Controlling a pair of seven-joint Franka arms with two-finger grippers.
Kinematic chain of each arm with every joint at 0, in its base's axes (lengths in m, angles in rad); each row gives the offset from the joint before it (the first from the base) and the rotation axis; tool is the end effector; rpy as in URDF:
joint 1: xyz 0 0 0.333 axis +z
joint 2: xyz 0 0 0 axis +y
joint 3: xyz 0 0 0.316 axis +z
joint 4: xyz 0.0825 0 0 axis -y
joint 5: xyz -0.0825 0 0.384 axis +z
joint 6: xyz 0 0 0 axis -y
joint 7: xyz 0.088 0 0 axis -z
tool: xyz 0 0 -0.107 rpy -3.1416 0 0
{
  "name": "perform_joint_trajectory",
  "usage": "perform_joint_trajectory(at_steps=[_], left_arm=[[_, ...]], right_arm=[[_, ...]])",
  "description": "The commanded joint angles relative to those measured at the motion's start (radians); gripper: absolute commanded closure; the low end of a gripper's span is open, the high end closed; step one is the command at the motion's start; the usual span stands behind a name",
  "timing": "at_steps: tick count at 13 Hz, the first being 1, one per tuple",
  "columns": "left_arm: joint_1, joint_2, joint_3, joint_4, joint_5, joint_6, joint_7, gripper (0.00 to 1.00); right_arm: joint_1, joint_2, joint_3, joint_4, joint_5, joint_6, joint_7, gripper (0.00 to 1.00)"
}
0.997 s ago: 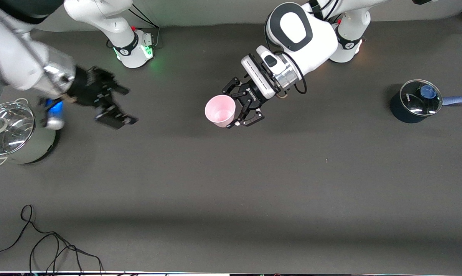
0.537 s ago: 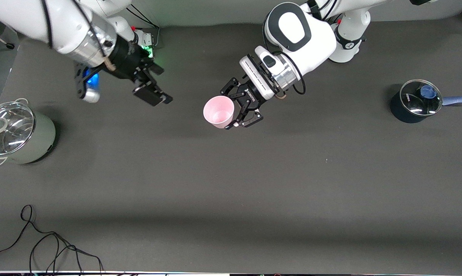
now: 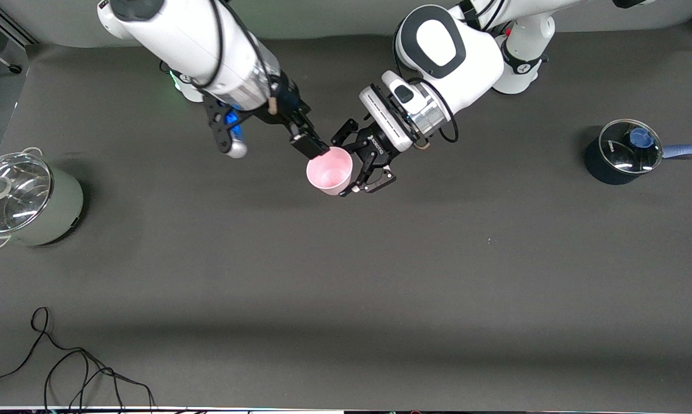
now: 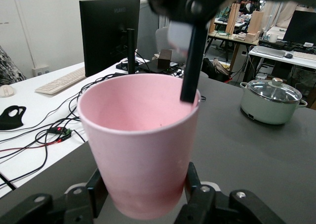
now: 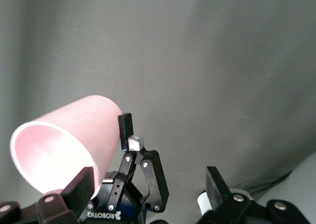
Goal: Transfer pink cup from left to right arm
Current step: 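Hold the cup with the left gripper while the right gripper reaches its rim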
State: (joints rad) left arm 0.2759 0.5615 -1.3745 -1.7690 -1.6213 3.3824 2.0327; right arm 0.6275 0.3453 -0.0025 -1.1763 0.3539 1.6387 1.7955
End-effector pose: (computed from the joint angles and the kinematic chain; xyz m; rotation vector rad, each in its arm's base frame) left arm 0.4727 -0.4099 0.4709 1.9892 -1.0014 1.2452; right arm 0.5176 0.4169 0.6139 -2.3971 1.5940 0.4218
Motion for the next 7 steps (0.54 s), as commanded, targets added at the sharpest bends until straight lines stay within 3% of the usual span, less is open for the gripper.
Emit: perform_joint_trajectory(at_steps=[1,7], left_arm=[[-0.033,-0.018,0.025,0.022,-0.022,0.020,-0.016,0.85],[-0.033,-0.018,0.025,0.020,-0.022,0.020,-0.016,0.85]], right_arm=[[0.008,0.034,-0.005,0.053,-0.020,-0.011,0.036,0.00],[0.008,0.055,-0.007,0.049,-0.021,0.026,0.038,0.01]])
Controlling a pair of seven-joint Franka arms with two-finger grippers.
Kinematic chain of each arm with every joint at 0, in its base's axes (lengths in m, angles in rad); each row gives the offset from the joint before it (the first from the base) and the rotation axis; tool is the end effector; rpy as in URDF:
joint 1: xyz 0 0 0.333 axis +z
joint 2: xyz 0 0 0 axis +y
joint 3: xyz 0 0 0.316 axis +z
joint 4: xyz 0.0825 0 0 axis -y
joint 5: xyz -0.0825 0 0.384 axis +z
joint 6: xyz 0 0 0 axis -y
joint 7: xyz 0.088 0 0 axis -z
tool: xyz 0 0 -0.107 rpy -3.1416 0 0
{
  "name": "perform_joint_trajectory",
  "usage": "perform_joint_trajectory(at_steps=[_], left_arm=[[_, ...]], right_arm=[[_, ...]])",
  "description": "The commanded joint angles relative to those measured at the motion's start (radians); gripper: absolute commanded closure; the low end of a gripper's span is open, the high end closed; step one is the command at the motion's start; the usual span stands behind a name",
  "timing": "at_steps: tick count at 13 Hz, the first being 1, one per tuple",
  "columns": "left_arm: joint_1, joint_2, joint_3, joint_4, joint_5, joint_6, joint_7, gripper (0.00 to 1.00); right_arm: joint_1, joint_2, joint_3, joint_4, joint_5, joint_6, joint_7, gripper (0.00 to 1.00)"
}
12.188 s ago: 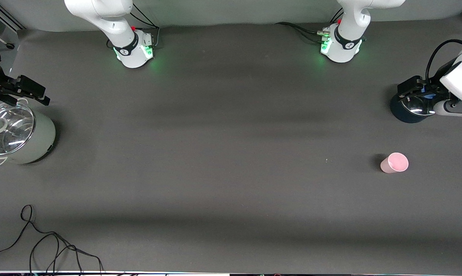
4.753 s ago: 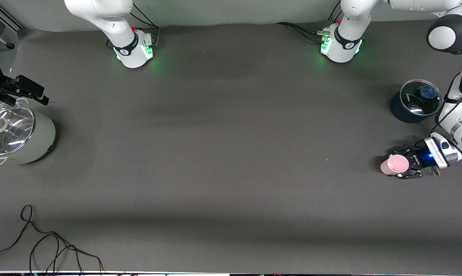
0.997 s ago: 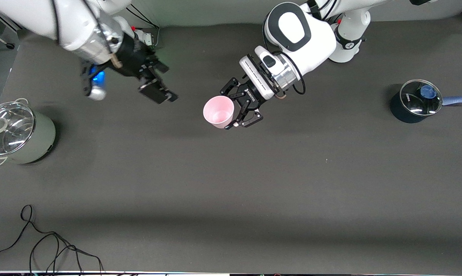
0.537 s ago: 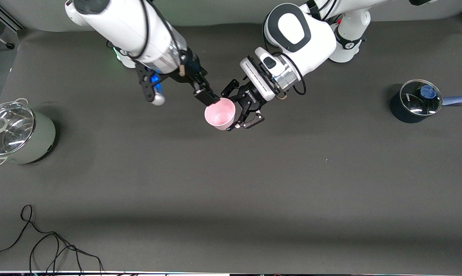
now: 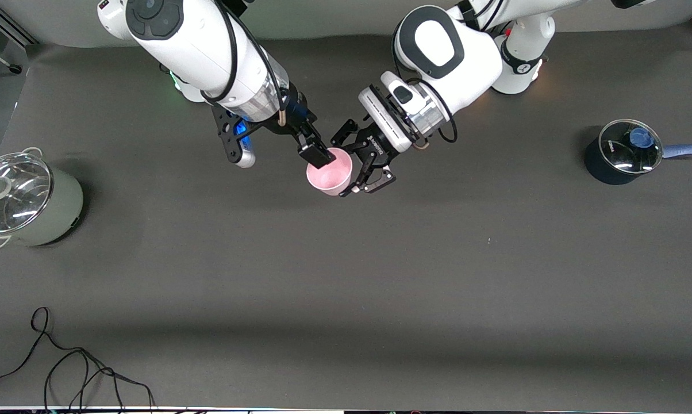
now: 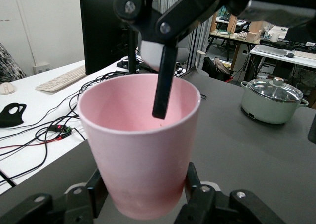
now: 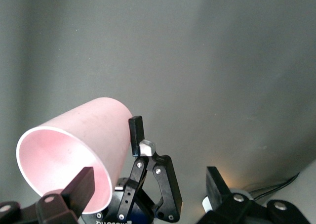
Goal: Transfer pink cup from left to right arm
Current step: 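Hold the cup with the left gripper while the right gripper reaches its rim, then close the right gripper on the cup rim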
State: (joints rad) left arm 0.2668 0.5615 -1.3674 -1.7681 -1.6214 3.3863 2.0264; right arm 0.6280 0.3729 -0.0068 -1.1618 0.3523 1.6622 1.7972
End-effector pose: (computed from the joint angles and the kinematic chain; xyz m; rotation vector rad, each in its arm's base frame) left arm 0.4719 -0.4113 0.4692 1.9956 -0.9980 1.2399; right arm 0.5272 0.4204 0.6046 -2.3818 1.6038 0.4106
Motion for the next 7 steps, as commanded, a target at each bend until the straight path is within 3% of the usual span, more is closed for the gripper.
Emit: perform_joint_trajectory(at_steps=[1,3,4,7], left_arm=[[-0.023,-0.018,0.017,0.019,-0.021,0.016,-0.009,0.85],[-0.023,-0.018,0.017,0.019,-0.021,0.016,-0.009,0.84],[-0.023,-0.018,0.017,0.019,-0.021,0.016,-0.009,0.84],[-0.023,-0.018,0.017,0.019,-0.021,0.016,-0.009,0.84]], right_arm=[[0.007,0.032,-0.002,0.033,-0.019,0.002,0.034,0.17],[0.006,0.032,-0.005,0.040,-0.021,0.002,0.030,0.84],[0.006,0.029,-0.007,0.044,-0.021,0.002,0.028,1.00],[0.004,0.026,-0.009,0.042,-0.019,0.002,0.022,1.00]])
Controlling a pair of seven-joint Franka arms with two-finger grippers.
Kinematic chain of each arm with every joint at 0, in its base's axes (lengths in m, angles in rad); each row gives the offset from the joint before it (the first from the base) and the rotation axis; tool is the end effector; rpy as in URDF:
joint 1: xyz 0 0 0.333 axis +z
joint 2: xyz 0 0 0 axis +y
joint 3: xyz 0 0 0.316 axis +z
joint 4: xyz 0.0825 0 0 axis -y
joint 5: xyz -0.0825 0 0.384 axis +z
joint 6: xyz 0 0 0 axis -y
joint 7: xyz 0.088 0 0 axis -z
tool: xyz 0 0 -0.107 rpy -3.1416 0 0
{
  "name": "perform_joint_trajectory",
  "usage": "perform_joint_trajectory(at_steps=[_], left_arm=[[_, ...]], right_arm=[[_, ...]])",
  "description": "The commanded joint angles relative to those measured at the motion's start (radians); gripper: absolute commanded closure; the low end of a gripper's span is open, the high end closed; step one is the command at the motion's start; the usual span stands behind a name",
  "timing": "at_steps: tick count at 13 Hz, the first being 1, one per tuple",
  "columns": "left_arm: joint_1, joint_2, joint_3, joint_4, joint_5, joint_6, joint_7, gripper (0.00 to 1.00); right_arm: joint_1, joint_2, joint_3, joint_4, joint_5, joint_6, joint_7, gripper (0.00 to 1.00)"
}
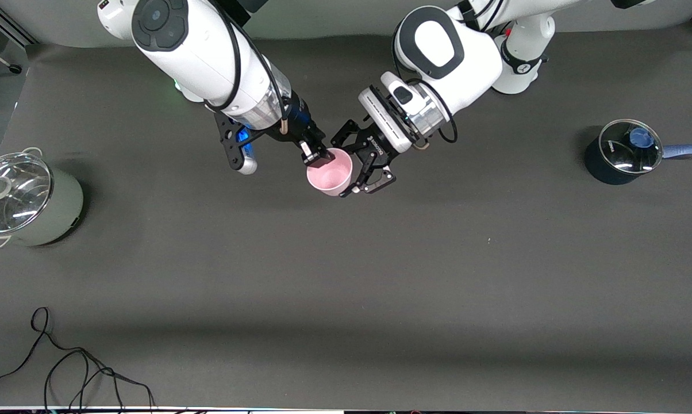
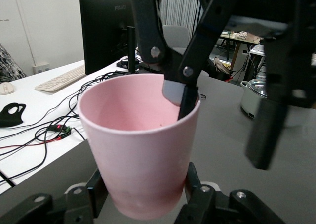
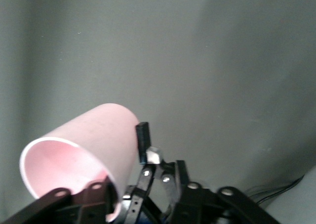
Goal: Transfer pink cup from left to right arm
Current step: 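Close the right gripper on the cup rim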
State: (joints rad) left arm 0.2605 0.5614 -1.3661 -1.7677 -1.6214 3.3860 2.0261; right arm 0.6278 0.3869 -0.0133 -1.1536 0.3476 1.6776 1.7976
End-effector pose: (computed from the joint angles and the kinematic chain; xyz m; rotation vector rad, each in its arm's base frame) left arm 0.4698 -0.4138 0.4691 1.9920 -1.0025 1.2370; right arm 0.5342 0.4199 0.6003 -2.3697 1.6129 0.3940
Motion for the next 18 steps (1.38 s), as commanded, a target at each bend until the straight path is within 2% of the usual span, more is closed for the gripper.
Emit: perform_joint_trajectory(at_steps=[1,2,4,5,6,8,10,11,15,18], left_arm=[[-0.017,-0.018,0.016,0.019,-0.021,0.016,-0.009,0.83],[-0.017,-0.018,0.016,0.019,-0.021,0.016,-0.009,0.81],[-0.017,-0.018,0.016,0.019,-0.020,0.016,-0.009,0.62],[-0.017,-0.018,0.022,0.019,-0.018,0.016,-0.009,0.61],[-0.021,-0.018,0.033,0.019,-0.018,0.015,-0.009,0.54],[-0.021,-0.018,0.035,0.019,-0.017,0.015,-0.009,0.34],[-0.021,-0.018,0.035,0.019,-0.018,0.015,-0.009,0.23],[-0.020,-0.018,0.035,0.019,-0.018,0.015,-0.009,0.22],[-0.018,-0.017,0.035,0.019,-0.020,0.015,-0.010,0.01],[-0.017,-0.017,0.038,0.016,-0.020,0.013,-0.041,0.01]], right_arm=[[0.003,0.012,-0.002,0.034,-0.015,-0.013,0.019,1.00],[0.001,0.012,-0.002,0.035,-0.015,-0.013,0.019,1.00],[0.000,0.012,-0.002,0.037,-0.015,-0.013,0.017,1.00],[0.000,0.012,-0.002,0.037,-0.015,-0.012,0.017,1.00],[0.000,0.012,-0.002,0.037,-0.015,-0.012,0.017,1.00],[0.000,0.012,-0.002,0.037,-0.015,-0.012,0.016,1.00],[-0.003,0.012,-0.004,0.044,-0.015,-0.012,0.014,1.00],[-0.005,0.017,-0.004,0.061,-0.013,-0.012,0.014,1.00],[-0.007,0.017,-0.008,0.071,-0.013,-0.013,0.013,1.00],[-0.048,0.006,-0.010,0.063,-0.010,-0.025,-0.107,1.00]])
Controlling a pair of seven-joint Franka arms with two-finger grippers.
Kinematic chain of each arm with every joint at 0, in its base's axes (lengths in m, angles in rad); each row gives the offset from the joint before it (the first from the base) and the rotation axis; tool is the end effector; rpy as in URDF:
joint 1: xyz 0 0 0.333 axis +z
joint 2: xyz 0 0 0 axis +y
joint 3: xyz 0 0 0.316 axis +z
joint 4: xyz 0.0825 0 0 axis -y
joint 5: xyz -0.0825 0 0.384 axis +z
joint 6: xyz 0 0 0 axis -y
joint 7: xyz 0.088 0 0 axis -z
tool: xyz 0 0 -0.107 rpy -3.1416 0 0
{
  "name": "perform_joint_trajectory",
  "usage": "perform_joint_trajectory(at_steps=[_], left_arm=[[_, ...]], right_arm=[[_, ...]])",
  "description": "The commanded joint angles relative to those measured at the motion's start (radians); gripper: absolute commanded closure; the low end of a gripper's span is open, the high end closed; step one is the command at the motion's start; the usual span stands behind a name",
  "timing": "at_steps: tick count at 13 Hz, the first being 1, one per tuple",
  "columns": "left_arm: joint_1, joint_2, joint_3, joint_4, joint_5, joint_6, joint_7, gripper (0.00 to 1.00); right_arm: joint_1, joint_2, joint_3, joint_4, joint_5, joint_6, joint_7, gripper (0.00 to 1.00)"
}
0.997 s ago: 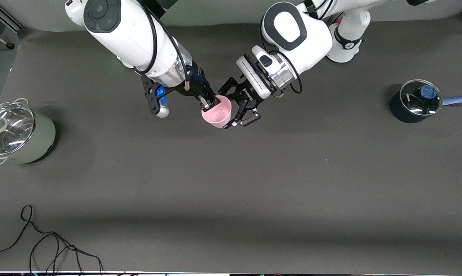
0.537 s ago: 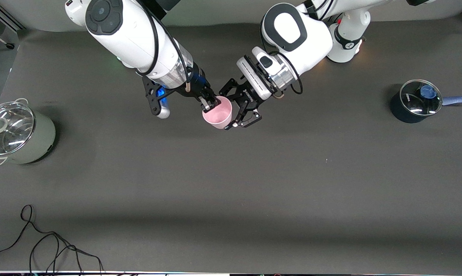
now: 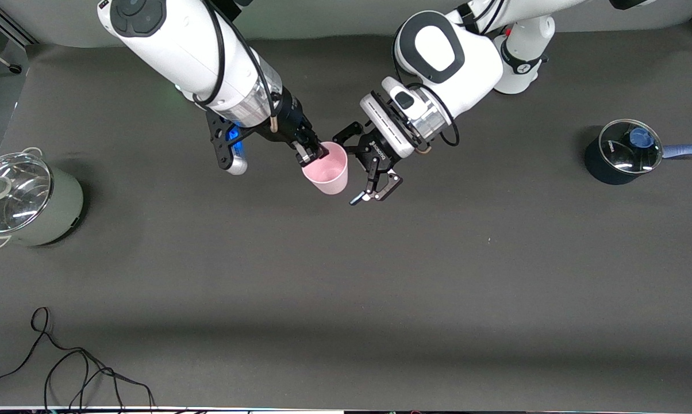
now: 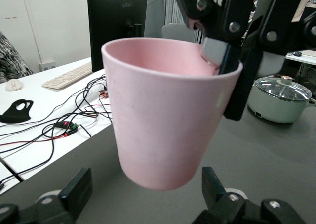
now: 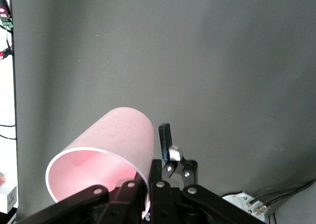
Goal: Transfer pink cup from left to right arm
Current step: 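Open the left gripper and withdraw it while the right gripper carries the cup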
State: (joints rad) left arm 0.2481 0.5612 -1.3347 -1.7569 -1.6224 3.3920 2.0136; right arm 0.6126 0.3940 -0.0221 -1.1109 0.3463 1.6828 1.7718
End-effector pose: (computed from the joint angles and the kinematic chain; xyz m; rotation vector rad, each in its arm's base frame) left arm 0.4790 -0.4079 0.4646 2.0223 -0.9757 1.2401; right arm 0.5449 0.4089 0.6165 -2.3454 1.5822 0.3525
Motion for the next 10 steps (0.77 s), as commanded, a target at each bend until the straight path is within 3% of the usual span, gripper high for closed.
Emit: perform_joint_trajectory(at_steps=[1,6,10], left_arm=[[0.000,-0.017,0.006,0.004,-0.017,0.007,-0.048,0.01],[0.071,0.002,0.011,0.000,-0.016,0.000,-0.094,0.01],[0.148,0.028,0.031,-0.003,-0.007,-0.020,-0.096,0.01]], right_arm=[[-0.042,-0.012,-0.001,0.014,-0.006,-0.037,-0.144,1.00],[-0.160,-0.024,-0.015,0.011,-0.016,-0.224,-0.580,1.00],[-0.168,-0.089,-0.131,-0.085,-0.157,-0.339,-1.042,1.00]])
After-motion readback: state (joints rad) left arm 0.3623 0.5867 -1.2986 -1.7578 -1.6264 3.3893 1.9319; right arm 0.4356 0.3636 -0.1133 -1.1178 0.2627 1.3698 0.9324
